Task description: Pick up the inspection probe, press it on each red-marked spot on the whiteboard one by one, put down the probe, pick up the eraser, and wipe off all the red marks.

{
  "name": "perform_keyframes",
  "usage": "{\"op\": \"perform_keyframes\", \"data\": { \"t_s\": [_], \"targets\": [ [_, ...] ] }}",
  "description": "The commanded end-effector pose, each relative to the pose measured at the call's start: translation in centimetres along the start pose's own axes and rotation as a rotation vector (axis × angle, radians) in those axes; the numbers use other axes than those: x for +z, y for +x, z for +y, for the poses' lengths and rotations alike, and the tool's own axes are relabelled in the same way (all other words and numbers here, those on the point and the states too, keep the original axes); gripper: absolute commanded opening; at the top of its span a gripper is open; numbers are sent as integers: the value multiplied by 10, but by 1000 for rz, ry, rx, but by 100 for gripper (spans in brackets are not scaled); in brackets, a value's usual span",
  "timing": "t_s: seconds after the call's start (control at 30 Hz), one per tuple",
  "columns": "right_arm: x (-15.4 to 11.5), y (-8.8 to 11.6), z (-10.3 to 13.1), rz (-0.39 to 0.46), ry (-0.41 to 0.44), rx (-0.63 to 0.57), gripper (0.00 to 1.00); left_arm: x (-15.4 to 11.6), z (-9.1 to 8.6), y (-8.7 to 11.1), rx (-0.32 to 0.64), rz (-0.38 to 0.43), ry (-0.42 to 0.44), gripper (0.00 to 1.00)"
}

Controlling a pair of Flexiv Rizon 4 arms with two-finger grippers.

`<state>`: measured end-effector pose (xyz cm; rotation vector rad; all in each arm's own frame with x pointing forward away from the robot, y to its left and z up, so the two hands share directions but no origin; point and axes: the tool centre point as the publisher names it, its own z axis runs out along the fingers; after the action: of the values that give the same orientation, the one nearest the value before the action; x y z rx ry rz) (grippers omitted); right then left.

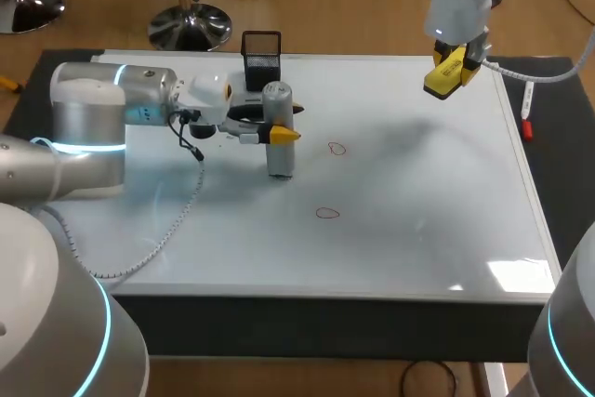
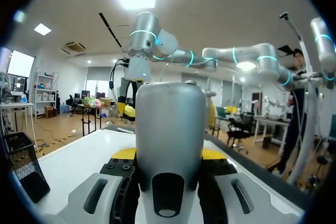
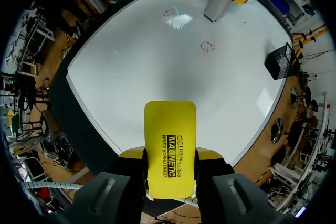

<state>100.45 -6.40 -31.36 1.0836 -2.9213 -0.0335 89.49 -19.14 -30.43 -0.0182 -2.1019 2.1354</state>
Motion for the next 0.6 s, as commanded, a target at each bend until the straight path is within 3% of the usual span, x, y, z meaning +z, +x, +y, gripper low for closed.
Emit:
{"op": "perform_keyframes", "data": {
  "t_s": [0.03,0.3,0.6],
  "targets": [
    [-1,0,-1,3,2,-1,0,-1,3,2,3,-8,0,0],
    [-1,0,-1,3,2,-1,0,-8,-22,-3,24,-43,20,0],
    [-1,0,-1,3,2,-1,0,-32,-42,-29,50,-124,16,0]
  ]
}}
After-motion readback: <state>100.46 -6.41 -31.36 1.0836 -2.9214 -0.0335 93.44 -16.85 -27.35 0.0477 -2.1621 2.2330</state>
